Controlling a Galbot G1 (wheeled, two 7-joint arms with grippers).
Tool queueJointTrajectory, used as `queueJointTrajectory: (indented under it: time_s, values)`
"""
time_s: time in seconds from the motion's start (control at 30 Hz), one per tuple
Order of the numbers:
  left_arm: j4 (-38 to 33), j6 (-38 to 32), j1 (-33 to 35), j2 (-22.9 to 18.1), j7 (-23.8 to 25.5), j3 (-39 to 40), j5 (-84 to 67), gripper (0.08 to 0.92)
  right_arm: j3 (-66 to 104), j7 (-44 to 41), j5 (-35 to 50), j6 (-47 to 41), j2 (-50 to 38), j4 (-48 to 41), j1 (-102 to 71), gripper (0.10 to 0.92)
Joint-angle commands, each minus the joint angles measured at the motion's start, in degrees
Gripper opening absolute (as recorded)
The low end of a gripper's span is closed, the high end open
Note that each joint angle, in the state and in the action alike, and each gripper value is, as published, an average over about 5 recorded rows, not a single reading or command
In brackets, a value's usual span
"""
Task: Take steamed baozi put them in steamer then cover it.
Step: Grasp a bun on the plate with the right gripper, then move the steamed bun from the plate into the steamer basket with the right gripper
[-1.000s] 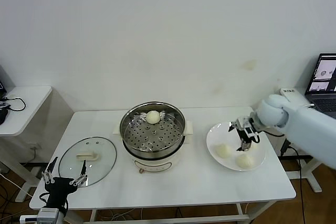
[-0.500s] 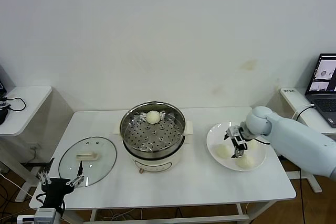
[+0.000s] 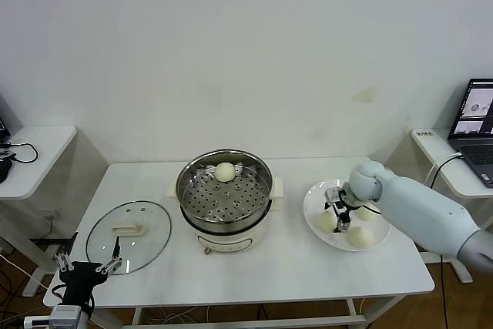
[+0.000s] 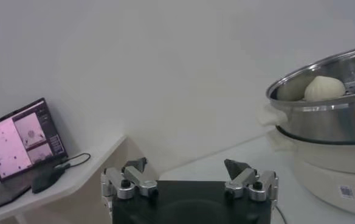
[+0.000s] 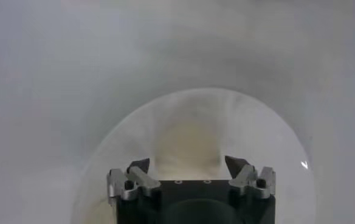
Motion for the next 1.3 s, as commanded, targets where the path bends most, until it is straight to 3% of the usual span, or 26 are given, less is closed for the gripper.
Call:
queueJointTrajectory:
  time_s: [0.03, 0.4, 0.9, 1.3]
  values:
    - [-0.1, 0.0, 0.0, -0.1, 0.0, -0.1, 0.0, 0.823, 0.4, -0.4, -0.6, -0.2, 1.3, -2.0, -0.6, 0.706]
    - [-0.7, 0.0, 0.3, -0.2, 0.0, -0.3, 0.0, 0.823, 0.6, -2.0, 0.6, -0.4, 0.1, -0.2, 0.9, 0.58]
    - [-1.4, 0.0, -0.3, 0.4, 0.0, 0.3, -0.2, 0.823, -7.1, -4.1, 13.7, -4.5, -6.7, 10.1, 21.3, 0.562]
    - [-1.2, 0.2, -1.4, 1.4, 0.0, 1.1, -0.6, 0.823, -19.8, -0.4, 31.9, -11.2, 4.4, 12.4, 41.3, 0.579]
